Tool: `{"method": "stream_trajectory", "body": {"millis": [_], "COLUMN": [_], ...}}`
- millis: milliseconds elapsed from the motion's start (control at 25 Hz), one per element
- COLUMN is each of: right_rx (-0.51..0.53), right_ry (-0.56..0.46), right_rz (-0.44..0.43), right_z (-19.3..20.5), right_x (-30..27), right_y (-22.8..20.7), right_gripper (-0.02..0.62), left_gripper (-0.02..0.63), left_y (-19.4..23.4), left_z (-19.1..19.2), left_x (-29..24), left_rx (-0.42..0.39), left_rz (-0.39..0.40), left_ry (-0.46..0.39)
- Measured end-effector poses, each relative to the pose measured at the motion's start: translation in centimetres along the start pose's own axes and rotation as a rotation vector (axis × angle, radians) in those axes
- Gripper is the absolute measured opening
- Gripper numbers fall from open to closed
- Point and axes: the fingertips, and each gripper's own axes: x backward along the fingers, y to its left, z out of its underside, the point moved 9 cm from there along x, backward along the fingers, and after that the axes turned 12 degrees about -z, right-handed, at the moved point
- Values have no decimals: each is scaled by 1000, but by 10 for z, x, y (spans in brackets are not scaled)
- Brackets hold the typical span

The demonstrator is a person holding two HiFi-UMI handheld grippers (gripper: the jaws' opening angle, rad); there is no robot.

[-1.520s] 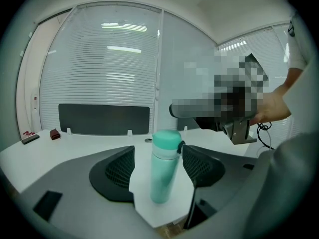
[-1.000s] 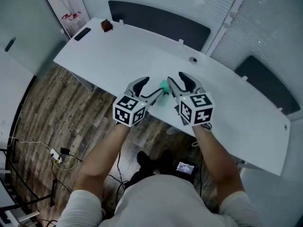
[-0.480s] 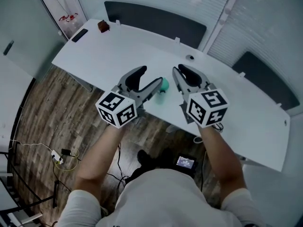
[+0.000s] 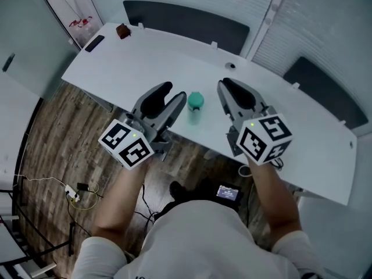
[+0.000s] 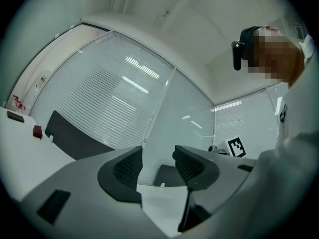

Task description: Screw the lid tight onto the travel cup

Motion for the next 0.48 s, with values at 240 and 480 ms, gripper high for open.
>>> {"method": "stream_trajectory", "body": {"millis": [240, 480], "right_rx": [-24, -58], "right_ry": [-19, -22], "right_rz": [11, 18], "right_z": [-1, 2], "right_x": [18, 34], "right_y": [2, 6], "right_gripper": [60, 56], "left_gripper": [171, 150], "left_y": [-11, -18], "left_z": [2, 5], "left_x": [16, 33], "left_rx": [58, 108], "left_rz": [26, 28], "left_ry": [-21, -26]}}
